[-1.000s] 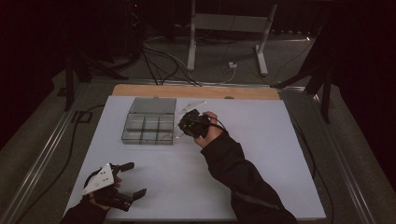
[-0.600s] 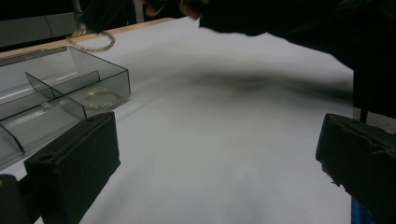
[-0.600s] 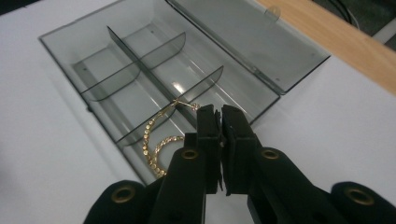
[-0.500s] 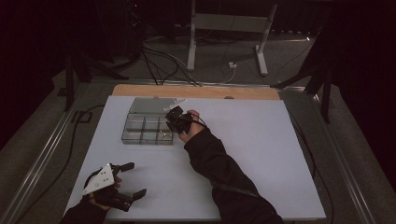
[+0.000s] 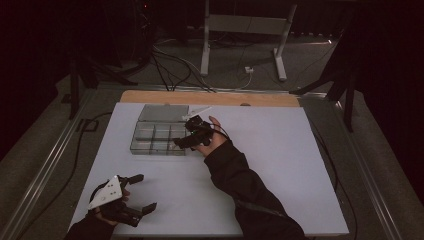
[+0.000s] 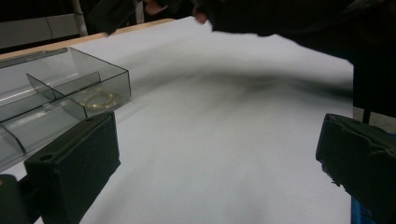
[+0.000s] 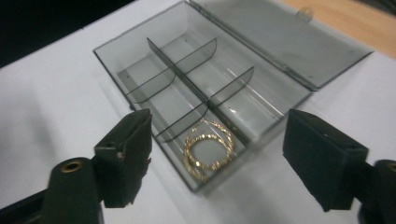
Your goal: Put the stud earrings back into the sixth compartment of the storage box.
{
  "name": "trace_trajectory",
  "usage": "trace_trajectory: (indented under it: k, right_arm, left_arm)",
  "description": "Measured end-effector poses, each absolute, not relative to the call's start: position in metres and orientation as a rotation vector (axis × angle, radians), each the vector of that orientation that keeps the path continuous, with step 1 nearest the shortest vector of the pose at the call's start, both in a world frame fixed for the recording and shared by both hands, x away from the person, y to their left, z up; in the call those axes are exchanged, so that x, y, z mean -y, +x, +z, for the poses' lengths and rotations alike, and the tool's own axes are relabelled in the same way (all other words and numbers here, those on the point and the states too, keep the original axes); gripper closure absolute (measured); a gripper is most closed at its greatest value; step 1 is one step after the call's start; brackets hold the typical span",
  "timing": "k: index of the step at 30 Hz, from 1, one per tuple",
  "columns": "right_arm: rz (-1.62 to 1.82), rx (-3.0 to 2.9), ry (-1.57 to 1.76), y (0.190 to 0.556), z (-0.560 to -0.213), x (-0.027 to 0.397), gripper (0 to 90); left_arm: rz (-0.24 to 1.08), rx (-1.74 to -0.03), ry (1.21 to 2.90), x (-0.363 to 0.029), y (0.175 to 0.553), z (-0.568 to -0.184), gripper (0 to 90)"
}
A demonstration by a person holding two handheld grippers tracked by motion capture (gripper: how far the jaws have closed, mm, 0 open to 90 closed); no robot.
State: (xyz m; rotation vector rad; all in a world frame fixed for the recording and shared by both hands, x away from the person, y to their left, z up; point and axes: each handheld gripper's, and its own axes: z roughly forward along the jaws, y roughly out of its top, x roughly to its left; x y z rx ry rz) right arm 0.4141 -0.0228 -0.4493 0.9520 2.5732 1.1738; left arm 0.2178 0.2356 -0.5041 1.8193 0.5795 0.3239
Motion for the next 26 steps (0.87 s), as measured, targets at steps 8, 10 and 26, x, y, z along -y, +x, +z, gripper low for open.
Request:
trace_trajectory:
  k: [8,10,26]
  right_arm:
    - [1.305,-2.596,0.907,0.384,-0.438,0.076,9.9]
    - [1.309,-2.613,0.892,0.376,-0.44,0.088,7.3]
    - [1.349,-2.535,0.969,0.293,-0.496,0.219,2.5]
  left_arm:
    - [0.319,-0.585,1.819,-0.234,0.218,-0.505,0.4]
    - [0.323,-0.58,1.825,-0.234,0.218,-0.504,0.4]
    - [0.323,-0.58,1.821,-0.234,0.218,-0.504,0.4]
